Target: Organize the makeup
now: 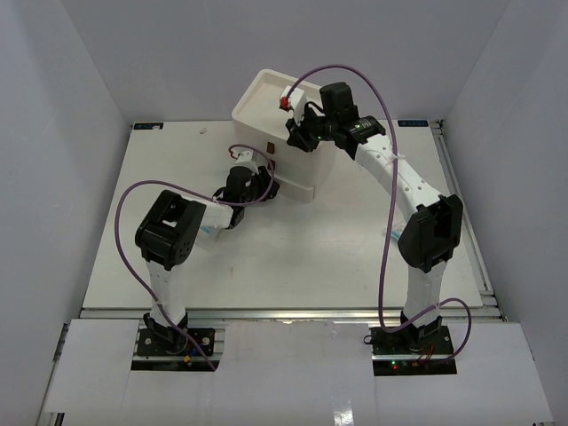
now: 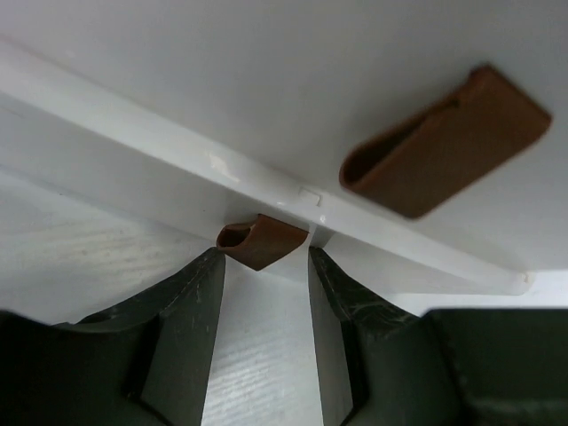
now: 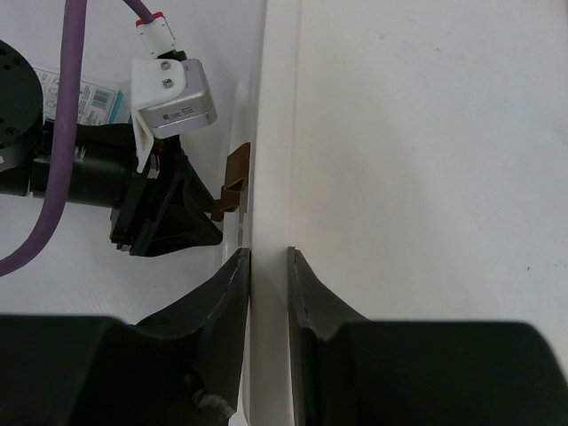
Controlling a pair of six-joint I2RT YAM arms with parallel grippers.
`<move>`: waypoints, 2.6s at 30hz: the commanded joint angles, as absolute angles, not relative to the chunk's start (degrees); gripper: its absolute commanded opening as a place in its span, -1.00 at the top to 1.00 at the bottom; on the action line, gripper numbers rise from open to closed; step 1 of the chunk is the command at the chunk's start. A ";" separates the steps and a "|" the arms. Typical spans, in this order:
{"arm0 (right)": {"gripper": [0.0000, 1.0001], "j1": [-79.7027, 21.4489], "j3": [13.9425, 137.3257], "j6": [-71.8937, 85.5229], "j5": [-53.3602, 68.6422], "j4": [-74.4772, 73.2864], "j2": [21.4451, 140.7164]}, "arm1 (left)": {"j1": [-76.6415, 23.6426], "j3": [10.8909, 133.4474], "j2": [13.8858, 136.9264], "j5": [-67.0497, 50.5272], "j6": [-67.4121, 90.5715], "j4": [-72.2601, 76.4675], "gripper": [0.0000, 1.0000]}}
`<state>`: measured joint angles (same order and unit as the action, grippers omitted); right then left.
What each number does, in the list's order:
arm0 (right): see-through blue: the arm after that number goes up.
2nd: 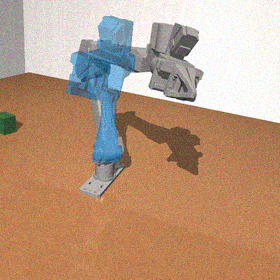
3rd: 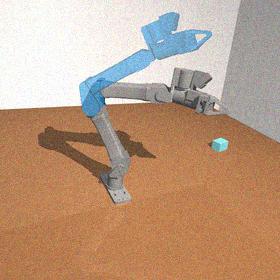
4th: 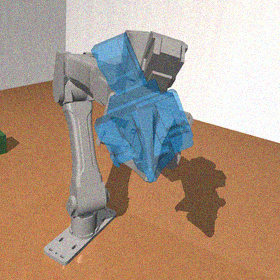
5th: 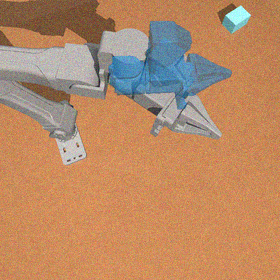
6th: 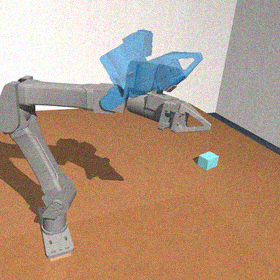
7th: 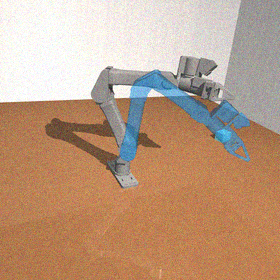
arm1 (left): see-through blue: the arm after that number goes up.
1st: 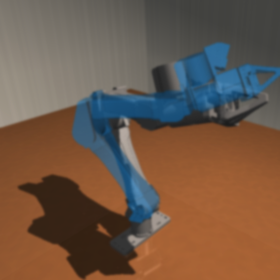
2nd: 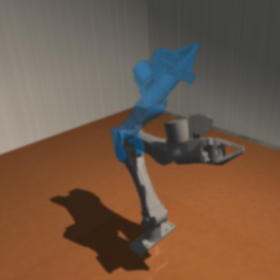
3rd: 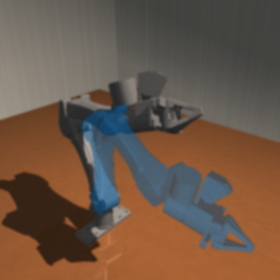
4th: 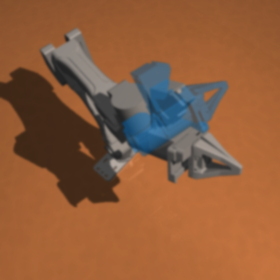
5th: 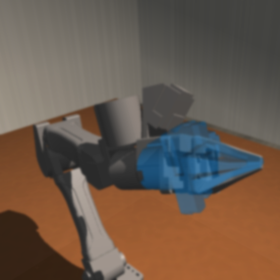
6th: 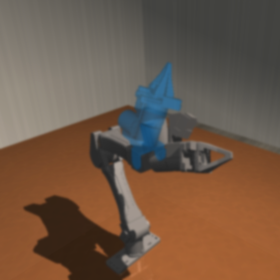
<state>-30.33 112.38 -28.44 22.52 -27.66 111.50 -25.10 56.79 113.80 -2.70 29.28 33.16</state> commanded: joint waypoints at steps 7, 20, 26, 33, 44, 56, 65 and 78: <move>0.33 -31.11 114.22 -26.12 25.14 -30.06 111.52 | -25.22 61.28 113.98 -0.88 30.94 35.37 -0.13; -0.89 -20.75 102.70 -21.74 21.42 -24.44 87.88 | -25.22 50.53 97.34 0.09 27.38 33.68 -0.34; -0.80 -5.64 79.10 -17.89 25.73 -22.75 72.89 | -25.14 44.44 81.20 0.47 22.59 26.25 -0.81; -0.81 9.26 52.26 -10.18 25.36 -22.85 57.87 | -23.54 42.64 63.25 -7.33 21.13 11.12 -0.96; -1.00 22.91 41.75 2.50 21.28 -20.33 64.61 | -23.38 39.10 47.50 -14.07 11.01 -6.05 -0.96; -0.52 26.80 41.38 6.14 23.68 -15.75 74.68 | -23.38 36.74 43.45 -16.89 10.89 -6.23 -0.96; -0.26 26.89 44.07 8.21 23.83 -14.55 82.73 | -23.38 36.61 42.81 -16.31 10.77 -6.37 -0.96; 0.48 26.98 44.41 8.11 26.92 -9.17 86.11 | -23.38 36.21 42.54 -14.24 10.55 -6.59 -0.96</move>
<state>26.65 43.46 9.08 24.58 -12.45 87.03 -23.59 36.36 43.64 -15.32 11.21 -6.09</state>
